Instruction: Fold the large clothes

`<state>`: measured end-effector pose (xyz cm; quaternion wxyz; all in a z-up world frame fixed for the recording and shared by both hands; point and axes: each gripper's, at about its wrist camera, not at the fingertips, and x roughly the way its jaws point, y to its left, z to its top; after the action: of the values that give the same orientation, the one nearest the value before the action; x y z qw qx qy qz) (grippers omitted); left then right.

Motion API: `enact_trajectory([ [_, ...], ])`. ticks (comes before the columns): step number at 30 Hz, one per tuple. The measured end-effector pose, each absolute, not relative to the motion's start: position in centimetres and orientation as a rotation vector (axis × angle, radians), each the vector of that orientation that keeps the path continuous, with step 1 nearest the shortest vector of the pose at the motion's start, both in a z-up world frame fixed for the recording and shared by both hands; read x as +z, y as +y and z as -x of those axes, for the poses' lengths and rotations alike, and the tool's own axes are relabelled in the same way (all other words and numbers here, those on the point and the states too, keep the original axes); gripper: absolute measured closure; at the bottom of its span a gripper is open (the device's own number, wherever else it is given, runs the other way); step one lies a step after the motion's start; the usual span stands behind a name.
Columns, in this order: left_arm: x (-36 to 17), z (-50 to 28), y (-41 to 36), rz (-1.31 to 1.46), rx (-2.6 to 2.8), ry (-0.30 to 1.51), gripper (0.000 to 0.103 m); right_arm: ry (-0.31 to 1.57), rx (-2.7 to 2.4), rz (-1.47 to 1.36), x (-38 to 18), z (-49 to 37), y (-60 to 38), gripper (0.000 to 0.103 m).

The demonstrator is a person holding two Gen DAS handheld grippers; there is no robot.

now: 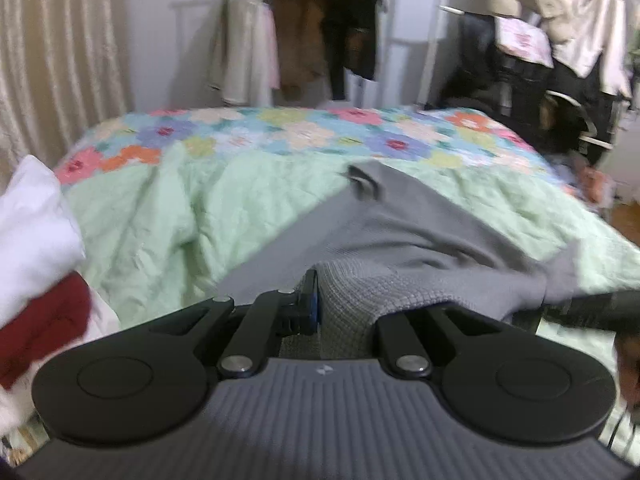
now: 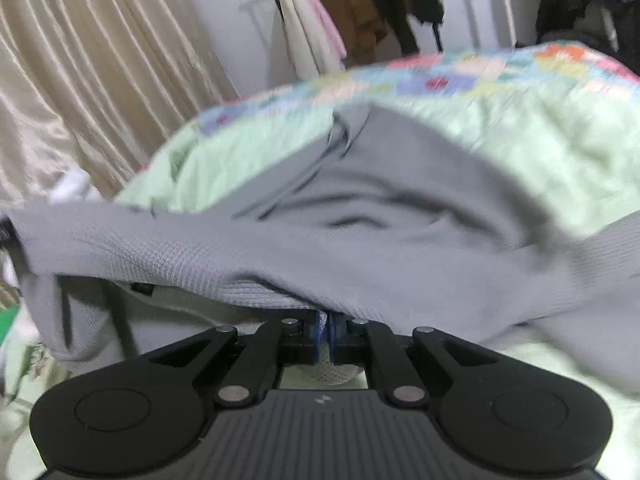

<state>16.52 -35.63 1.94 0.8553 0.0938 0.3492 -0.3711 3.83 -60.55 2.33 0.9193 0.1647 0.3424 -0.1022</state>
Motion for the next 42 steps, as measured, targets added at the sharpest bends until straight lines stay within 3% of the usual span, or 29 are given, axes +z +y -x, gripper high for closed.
enact_trajectory([
  [5, 1.9, -11.9, -35.4, -0.25, -0.864, 0.842, 0.094, 0.619, -0.33, -0.191, 9.2, 5.3, -60.9, 0.099],
  [8, 1.3, -9.7, -35.2, -0.274, -0.903, 0.914, 0.093, 0.66, -0.377, -0.243, 9.1, 10.4, -60.8, 0.099],
  [13, 0.3, -6.1, -35.0, -0.314, -0.966, 1.034, 0.089, 0.874, -0.424, -0.366, 2.2, 13.9, -61.4, 0.099],
  [14, 0.1, -5.4, -34.9, -0.322, -0.979, 1.058, 0.087, 0.937, -0.417, -0.484, -1.4, 14.8, -62.2, 0.099],
  [18, -0.6, -2.9, -34.4, -0.346, -1.019, 1.132, 0.085, 0.955, -0.458, -0.569, -4.8, 15.6, -62.0, 0.089],
  [20, 0.5, -3.0, -33.2, -0.341, -0.99, 1.085, 0.075, 0.937, -0.491, -0.569, -4.4, 16.1, -61.4, 0.062],
  [21, 1.0, -3.2, -32.7, -0.337, -0.975, 1.066, 0.071, 0.94, -0.505, -0.573, -4.1, 16.2, -61.2, 0.059],
  [23, 1.9, -3.7, -31.6, -0.324, -0.948, 1.034, 0.052, 0.901, -0.55, -0.557, -2.8, 17.2, -60.7, 0.058],
  [25, 2.7, -5.2, -29.4, -0.275, -0.873, 1.009, 0.047, 0.821, -0.51, -0.507, -1.0, 17.9, -59.7, 0.057],
  [29, 2.9, -7.5, -26.4, -0.201, -0.766, 1.016, 0.041, 0.685, -0.282, -0.411, 1.9, 17.3, -56.5, 0.057],
  [36, -0.2, -11.1, -24.2, -0.193, -0.569, 1.095, 0.03, 0.691, 0.076, -0.026, 3.4, 11.6, -46.7, 0.056],
  [40, -1.3, -12.4, -21.8, -0.173, -0.469, 1.117, 0.03, 0.681, 0.216, 0.189, 3.5, 8.3, -41.7, 0.04],
  [42, -0.4, -12.7, -19.9, -0.138, -0.427, 1.086, 0.03, 0.68, 0.246, 0.232, 3.6, 6.7, -40.4, 0.04],
])
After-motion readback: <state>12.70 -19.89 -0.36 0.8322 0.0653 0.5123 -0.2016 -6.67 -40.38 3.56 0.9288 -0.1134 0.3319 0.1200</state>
